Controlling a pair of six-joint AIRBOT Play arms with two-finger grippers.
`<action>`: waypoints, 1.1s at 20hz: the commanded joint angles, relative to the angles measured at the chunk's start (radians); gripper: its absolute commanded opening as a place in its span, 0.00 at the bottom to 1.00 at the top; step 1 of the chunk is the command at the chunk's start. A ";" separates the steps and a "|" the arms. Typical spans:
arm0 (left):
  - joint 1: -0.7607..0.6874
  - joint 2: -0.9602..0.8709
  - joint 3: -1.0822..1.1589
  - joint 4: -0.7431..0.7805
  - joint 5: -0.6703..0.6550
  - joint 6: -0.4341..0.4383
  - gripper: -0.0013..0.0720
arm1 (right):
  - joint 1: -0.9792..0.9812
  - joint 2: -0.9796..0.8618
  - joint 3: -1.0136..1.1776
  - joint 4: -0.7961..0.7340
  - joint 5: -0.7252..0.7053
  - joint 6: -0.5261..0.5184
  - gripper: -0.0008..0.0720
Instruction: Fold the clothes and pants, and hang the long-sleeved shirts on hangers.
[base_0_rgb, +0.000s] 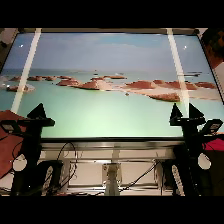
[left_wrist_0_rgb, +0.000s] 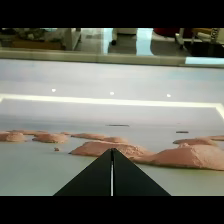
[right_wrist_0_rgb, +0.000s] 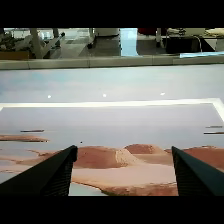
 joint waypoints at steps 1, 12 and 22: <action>-0.001 0.000 -0.001 0.000 0.002 0.000 0.04 | 0.001 0.000 0.001 0.000 0.000 0.000 0.91; 0.000 -0.003 0.138 -0.040 0.160 -0.008 0.35 | 0.001 0.000 0.001 0.000 0.000 0.000 0.91; -0.004 -0.206 0.470 -0.081 -0.001 -0.006 0.35 | 0.001 0.000 0.001 0.000 0.000 0.000 0.91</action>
